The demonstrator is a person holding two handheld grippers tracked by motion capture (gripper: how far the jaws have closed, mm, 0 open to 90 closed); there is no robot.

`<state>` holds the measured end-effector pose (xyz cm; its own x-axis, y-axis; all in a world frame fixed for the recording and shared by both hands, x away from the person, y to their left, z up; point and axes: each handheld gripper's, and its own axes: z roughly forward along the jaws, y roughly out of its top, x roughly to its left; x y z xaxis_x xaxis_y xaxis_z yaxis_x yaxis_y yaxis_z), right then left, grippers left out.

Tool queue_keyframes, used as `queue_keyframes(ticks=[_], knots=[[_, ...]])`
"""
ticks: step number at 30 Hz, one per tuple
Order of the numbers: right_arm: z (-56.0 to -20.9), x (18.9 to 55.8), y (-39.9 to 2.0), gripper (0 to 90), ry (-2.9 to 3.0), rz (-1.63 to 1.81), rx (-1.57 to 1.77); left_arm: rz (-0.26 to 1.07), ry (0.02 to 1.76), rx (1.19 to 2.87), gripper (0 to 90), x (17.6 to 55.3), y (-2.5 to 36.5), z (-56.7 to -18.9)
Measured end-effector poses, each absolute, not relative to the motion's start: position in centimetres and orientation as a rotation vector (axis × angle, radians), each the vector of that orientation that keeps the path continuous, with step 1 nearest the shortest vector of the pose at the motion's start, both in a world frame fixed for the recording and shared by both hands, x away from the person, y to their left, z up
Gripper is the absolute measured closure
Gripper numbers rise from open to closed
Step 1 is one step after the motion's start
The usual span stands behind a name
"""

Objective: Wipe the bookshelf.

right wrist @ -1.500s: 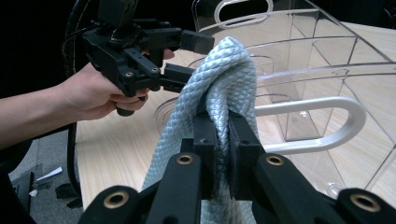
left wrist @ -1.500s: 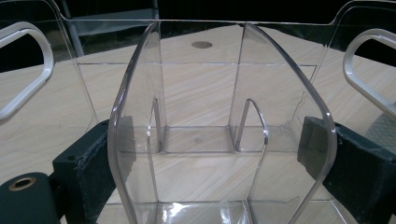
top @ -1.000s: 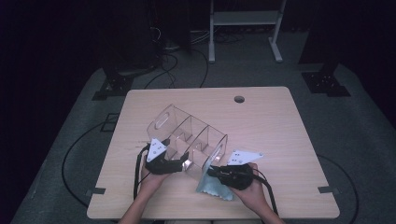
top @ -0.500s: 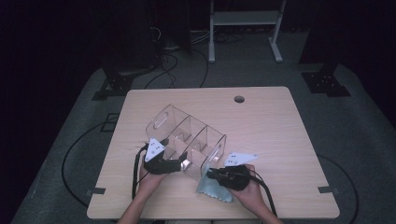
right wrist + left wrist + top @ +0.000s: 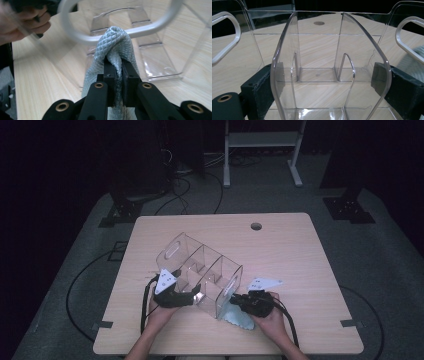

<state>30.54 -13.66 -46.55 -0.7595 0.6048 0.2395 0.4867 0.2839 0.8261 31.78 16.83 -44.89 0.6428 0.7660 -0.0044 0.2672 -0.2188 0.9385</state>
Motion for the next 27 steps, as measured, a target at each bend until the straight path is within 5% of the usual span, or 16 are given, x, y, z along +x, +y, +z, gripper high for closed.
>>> queue_keyframes(ticks=[27], knots=[[-47.0, 32.3, -17.0, 83.2, 2.303, 1.503, 1.188, 0.549, 0.784, 1.805, 7.4, 31.3, 16.2, -44.8]])
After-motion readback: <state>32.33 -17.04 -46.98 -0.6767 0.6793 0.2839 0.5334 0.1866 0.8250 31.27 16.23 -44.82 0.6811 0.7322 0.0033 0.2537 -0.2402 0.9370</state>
